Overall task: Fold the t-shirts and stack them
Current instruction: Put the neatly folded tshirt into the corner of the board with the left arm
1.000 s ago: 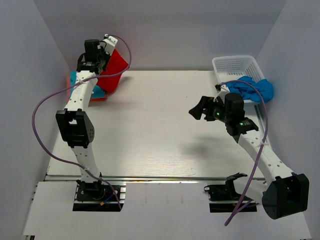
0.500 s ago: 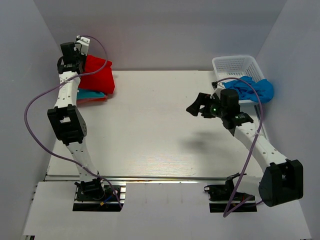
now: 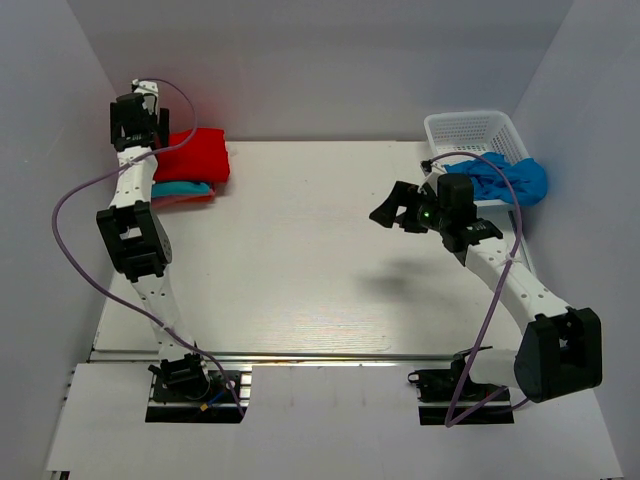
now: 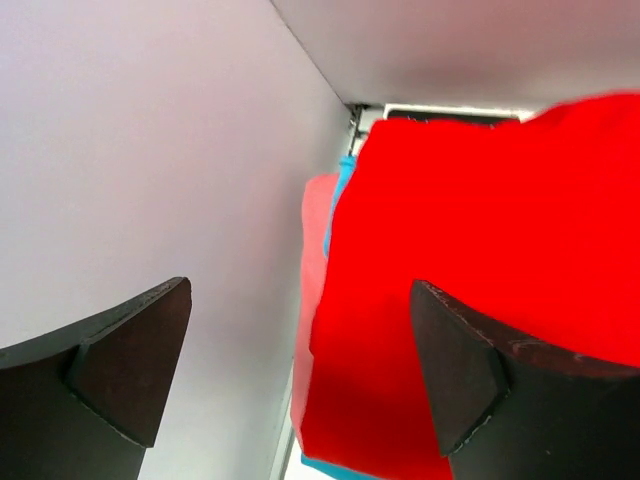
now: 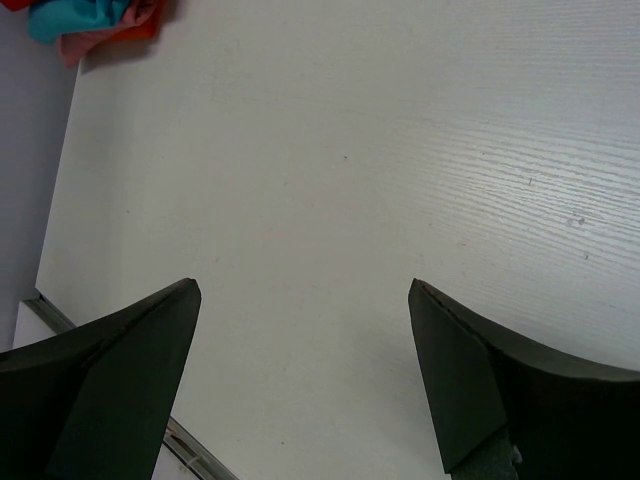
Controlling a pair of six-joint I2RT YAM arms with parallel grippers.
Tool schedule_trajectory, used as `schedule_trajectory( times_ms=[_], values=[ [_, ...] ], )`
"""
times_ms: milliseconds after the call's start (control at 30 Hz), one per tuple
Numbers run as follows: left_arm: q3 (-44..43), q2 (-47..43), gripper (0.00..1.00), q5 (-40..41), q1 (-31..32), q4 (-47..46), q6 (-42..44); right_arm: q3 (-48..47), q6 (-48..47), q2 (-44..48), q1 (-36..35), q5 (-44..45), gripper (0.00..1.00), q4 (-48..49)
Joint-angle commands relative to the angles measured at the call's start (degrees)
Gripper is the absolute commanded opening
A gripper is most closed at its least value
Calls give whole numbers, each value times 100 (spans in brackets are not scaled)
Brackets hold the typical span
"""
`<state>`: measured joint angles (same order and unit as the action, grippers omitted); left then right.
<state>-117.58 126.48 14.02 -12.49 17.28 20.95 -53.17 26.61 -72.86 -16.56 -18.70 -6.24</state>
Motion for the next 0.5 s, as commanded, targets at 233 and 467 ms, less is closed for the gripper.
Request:
schedule_trajectory(
  times_ms=[233, 467],
  values=[
    [-46, -843, 100, -180, 27, 293, -670, -36, -16, 360, -23, 199, 90, 35],
    [927, -2046, 100, -2008, 298, 1269, -2372, 8, -94, 387, 3, 683, 90, -211]
  ],
)
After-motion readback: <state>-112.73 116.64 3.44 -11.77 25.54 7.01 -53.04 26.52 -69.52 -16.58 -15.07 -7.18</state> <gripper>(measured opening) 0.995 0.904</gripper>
